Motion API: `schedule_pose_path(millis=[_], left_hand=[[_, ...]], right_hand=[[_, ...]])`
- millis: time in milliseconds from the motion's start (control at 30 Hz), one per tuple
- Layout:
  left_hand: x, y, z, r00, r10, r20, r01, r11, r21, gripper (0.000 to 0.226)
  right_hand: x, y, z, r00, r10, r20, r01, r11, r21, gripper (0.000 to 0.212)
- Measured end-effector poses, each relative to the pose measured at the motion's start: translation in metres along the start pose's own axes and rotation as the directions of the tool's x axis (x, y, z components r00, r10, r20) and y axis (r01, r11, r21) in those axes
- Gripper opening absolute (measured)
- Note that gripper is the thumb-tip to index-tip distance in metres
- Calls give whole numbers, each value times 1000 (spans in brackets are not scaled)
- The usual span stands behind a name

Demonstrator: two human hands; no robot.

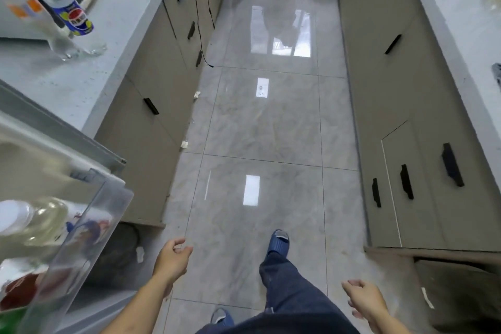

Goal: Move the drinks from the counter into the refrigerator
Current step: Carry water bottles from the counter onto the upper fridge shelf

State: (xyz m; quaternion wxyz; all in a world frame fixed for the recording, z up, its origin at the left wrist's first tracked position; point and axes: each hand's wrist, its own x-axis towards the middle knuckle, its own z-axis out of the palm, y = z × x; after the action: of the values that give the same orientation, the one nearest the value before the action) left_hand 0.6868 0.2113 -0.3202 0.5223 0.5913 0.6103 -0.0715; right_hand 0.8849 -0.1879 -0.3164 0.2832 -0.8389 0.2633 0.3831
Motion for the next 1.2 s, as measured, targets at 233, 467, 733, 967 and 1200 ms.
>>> schedule_pose_path(millis=[233, 467, 733, 967, 1200], left_hand=[[3, 57, 25, 989, -86, -118, 86, 996, -8, 19], [26, 92, 34, 966, -175, -191, 170, 984, -43, 19], [89, 124, 30, 915, -326, -237, 276, 936, -220, 23], [148, 175, 10, 867, -443, -230, 325, 850, -414, 26], [169, 244, -28, 878, -418, -231, 201, 762, -615, 22]], right_hand=[[62, -151, -31, 984, -156, 91, 158, 987, -10, 29], [90, -305, -21, 924, -319, 211, 332, 943, -27, 25], [85, -462, 41, 822, -437, 365, 506, 855, -115, 25], [75, -576, 86, 784, -446, 432, 585, 763, -274, 18], [64, -655, 140, 713, -463, 527, 694, 575, -433, 15]])
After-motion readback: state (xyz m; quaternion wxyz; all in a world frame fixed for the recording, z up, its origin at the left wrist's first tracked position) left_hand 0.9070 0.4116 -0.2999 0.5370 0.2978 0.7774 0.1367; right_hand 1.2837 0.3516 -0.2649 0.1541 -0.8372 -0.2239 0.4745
